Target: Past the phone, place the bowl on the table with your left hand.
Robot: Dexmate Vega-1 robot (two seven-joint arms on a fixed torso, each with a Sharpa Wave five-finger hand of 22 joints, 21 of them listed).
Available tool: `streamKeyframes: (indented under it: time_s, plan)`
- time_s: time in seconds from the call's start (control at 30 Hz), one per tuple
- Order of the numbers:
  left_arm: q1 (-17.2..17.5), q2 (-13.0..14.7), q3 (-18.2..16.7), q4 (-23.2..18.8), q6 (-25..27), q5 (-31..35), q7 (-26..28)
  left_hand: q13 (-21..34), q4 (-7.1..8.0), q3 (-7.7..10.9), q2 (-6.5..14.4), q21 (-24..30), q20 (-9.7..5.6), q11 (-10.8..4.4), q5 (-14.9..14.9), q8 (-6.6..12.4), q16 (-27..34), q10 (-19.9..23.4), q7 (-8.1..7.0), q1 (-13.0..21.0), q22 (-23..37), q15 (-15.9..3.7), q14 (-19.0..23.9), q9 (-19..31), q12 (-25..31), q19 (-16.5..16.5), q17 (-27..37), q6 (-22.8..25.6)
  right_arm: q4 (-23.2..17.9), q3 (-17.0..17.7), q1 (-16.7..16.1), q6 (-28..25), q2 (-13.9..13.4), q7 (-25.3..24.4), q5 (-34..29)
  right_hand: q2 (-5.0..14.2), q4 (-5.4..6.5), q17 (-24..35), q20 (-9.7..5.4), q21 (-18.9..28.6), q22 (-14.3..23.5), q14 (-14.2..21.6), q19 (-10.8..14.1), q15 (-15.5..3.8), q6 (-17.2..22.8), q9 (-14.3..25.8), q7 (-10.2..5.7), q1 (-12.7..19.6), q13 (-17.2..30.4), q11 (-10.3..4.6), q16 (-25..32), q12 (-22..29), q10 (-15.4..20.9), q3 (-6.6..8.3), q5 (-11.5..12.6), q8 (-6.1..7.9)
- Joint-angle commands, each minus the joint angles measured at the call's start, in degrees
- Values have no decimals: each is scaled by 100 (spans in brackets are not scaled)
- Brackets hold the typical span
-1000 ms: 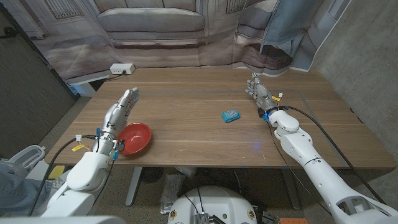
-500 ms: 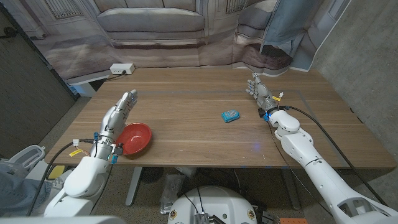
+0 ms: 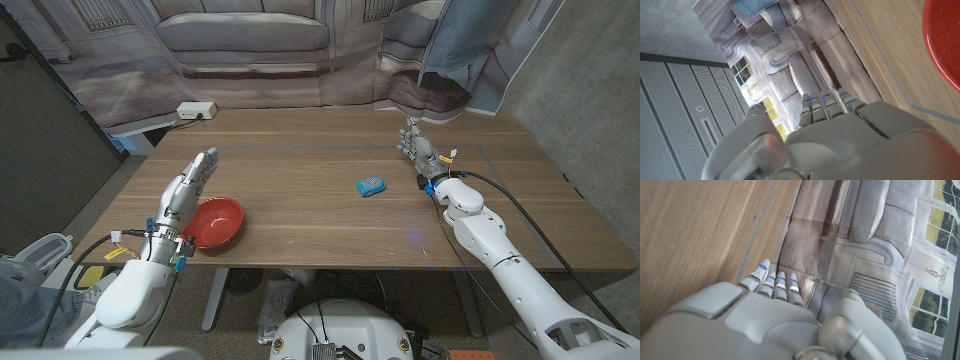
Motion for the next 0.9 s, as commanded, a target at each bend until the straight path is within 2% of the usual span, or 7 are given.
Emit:
streamKeyframes:
  time_s: [0.03,0.37,0.9]
  plan:
    - [204,-173,-108,-168,-25,240,48,16,10,-38,-21,1,-199,2,-7,-7,2,57,-3,74,30,-19,55,22,-3,48,35,50,-48,12,-25,-31,-52,12,-3,35,4,17,-246,-12,13,45,54,0,42,14,7,27,11,5,-12,-4,41,-23,-3,40]
    - [326,-299,-157,-271,-41,390,56,17,11,-47,-18,-5,-196,17,-7,-15,1,56,-4,77,30,-17,73,22,-16,53,35,60,-73,28,-45,-71,-105,3,-17,38,2,18,-242,-24,14,44,56,4,32,14,3,25,11,9,-15,-8,37,-28,-5,36]
    - [706,-591,-366,-615,18,855,226,17,11,-61,-11,-9,-198,13,-7,-22,-5,81,4,85,31,-16,88,23,-26,72,36,90,-88,2,-55,-68,-82,-19,-37,46,-2,19,-241,-48,15,25,58,26,22,14,-4,23,11,16,-25,-13,33,-37,-9,34]
